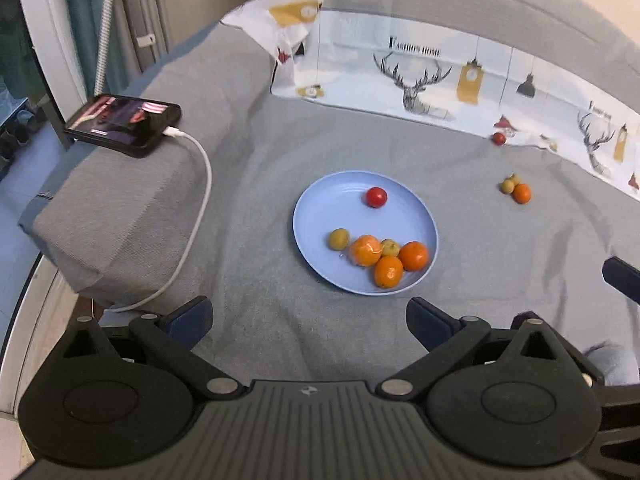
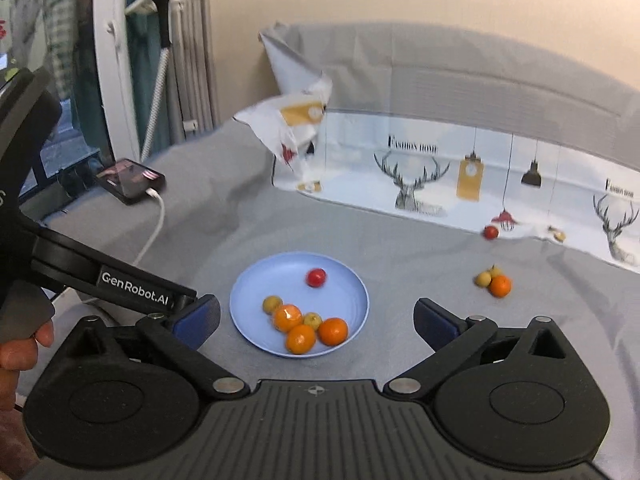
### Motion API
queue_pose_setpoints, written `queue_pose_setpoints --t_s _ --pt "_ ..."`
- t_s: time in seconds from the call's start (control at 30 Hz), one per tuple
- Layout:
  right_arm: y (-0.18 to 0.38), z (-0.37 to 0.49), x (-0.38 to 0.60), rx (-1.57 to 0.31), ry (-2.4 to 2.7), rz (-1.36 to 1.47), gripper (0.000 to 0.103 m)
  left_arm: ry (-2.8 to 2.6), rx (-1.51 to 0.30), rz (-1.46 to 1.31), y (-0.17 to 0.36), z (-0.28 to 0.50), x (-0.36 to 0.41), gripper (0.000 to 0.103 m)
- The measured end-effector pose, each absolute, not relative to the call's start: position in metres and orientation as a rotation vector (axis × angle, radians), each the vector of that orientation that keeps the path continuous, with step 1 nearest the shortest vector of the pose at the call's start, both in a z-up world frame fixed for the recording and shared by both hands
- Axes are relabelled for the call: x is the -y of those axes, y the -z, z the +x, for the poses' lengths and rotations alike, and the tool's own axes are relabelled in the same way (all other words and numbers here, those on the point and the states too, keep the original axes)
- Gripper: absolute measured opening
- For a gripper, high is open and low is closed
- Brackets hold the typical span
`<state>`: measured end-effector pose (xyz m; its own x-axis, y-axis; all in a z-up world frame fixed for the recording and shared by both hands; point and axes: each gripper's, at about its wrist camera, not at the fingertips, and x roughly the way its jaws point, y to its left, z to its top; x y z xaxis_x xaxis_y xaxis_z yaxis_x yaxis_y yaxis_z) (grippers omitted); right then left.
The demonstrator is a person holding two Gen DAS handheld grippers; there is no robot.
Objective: Organize fruits
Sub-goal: 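Move both open grippers to the remaining fruit cluster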
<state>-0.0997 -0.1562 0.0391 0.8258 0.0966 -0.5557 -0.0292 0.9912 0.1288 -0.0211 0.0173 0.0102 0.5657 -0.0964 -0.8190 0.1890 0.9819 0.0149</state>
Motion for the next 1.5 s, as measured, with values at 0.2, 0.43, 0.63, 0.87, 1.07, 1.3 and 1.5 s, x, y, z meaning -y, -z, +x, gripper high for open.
queue_pose_setpoints --t_s 0.2,0.43,0.63,0.87,1.07,1.3,1.5 --pt "-0.054 -0.125 0.15 -0.541 -0.07 0.105 0.102 0.181 -0.947 0.088 -0.016 -0.045 -0.026 0.103" --pt "-0.06 -0.142 0.145 -0.516 -0.062 0.092 0.102 0.188 -0.917 0.088 -0.025 -0.058 -0.027 0.103" --pt "-0.061 -0.145 0.143 -0.511 -0.057 0.089 0.102 0.187 -0.914 0.091 -0.026 -0.058 -0.026 0.103" --pt "-0.055 -0.139 0.146 -0.534 -0.06 0.104 0.102 0.178 -0.946 0.102 -0.017 -0.048 -0.023 0.103" --pt "-0.046 -0.126 0.15 -0.567 -0.068 0.12 0.102 0.167 -0.985 0.111 -0.007 -0.034 -0.02 0.103" --pt "-0.034 -0.111 0.155 -0.604 -0.072 0.136 0.102 0.157 -1.02 0.124 0.002 -0.016 -0.011 0.103" --pt "-0.026 -0.102 0.167 -0.62 -0.045 0.166 0.102 0.162 -1.036 0.147 0.006 -0.002 0.003 0.103"
